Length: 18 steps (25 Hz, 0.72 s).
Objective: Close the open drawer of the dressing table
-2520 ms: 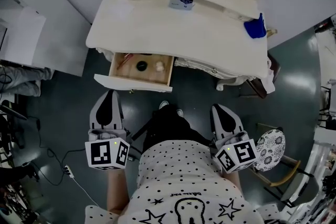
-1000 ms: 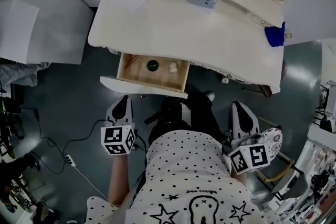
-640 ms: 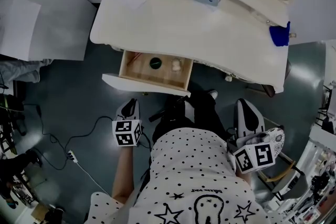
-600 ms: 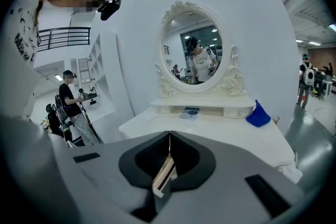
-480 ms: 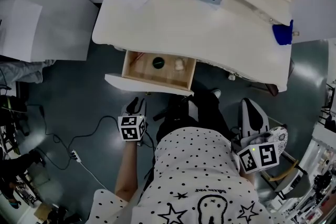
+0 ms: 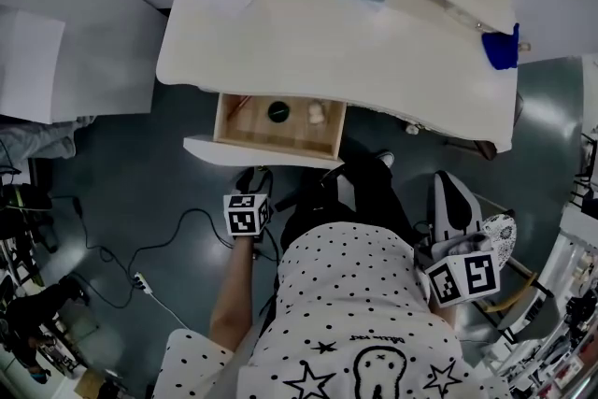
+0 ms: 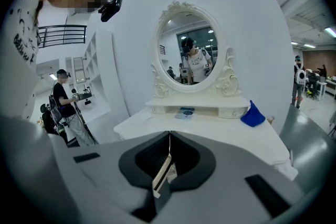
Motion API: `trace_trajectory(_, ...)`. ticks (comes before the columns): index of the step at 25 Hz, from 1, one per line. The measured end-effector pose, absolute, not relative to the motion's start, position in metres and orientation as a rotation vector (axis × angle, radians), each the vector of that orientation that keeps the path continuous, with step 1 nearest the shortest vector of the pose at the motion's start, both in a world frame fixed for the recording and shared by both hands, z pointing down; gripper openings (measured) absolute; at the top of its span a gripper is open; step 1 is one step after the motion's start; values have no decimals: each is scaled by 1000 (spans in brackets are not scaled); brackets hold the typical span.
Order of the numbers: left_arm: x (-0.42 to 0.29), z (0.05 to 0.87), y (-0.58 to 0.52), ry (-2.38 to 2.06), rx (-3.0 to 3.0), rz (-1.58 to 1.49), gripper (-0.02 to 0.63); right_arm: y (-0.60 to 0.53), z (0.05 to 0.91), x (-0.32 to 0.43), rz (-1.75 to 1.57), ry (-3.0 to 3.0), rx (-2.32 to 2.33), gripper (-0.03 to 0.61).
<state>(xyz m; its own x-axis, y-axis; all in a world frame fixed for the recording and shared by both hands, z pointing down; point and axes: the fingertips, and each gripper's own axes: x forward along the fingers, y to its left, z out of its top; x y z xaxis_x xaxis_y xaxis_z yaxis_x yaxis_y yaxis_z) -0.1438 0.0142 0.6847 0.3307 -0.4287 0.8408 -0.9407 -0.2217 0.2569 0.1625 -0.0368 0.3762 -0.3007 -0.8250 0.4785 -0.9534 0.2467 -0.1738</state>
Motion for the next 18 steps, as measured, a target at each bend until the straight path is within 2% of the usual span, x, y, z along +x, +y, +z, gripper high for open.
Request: trace_trajectory(18,-138,699,-4,-1223,1807,830,153,-36,373,159,622,-2216,1688,9)
